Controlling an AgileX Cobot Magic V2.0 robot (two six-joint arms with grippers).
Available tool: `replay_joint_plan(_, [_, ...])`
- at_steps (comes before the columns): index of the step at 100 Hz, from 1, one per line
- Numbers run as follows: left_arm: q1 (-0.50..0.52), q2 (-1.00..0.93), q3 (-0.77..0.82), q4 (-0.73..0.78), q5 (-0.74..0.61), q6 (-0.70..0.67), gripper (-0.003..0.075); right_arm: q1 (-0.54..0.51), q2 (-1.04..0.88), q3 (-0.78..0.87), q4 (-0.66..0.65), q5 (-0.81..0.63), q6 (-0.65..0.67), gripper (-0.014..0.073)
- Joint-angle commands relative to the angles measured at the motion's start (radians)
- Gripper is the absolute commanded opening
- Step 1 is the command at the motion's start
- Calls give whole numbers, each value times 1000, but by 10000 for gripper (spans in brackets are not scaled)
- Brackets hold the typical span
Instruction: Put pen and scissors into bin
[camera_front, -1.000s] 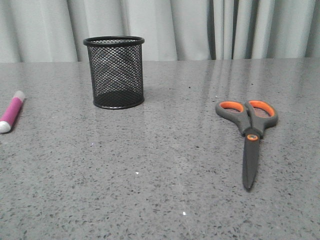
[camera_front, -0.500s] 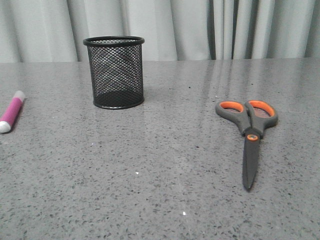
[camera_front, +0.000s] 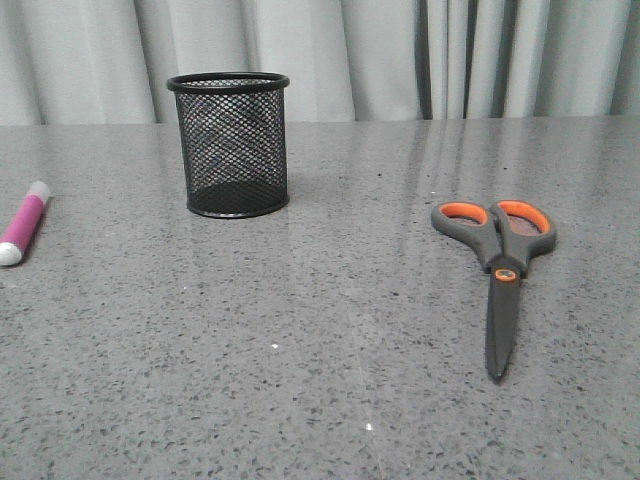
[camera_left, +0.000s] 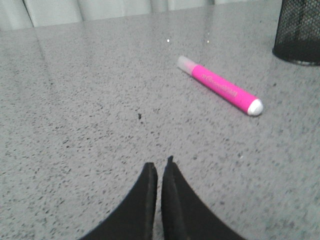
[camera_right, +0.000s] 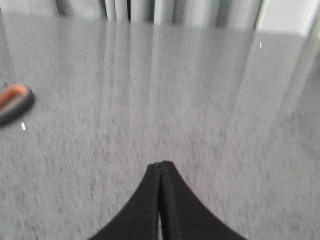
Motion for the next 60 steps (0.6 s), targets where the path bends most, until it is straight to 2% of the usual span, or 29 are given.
replay_joint_plan(1, [1,-32,43,-112,-132,-10,-1,-7,-20,14,-19,-195,-11,-69])
replay_joint_plan(9, [1,-32,43,-246,-194,-10,-1,-7,-20,14,31,-329,7,-69])
replay_joint_plan(14, [1,-32,43,-309,-237,-10,-1,-7,-20,14,108,-420,77,-69])
replay_joint_plan(25, [1,-32,43,-462,-314,-10,-1,-7,-20,14,226,-518,182,-69])
replay_joint_plan(39, [1,-32,43,-805,-419,-10,-1,-7,-20,5,272,-516,253,-69])
replay_joint_plan(49, [1,-32,32,-1112,-481,-10,-1,-7,-20,-39,272,-508,283,-69])
replay_joint_plan(54, [1,-32,33,-1199,-499,-10,-1,-7,-20,-76,272,-488,287,-69])
replay_joint_plan(60, [1,-32,27,-1200,-495,-10,0,-7,-15,-136,272,-422,287,-69])
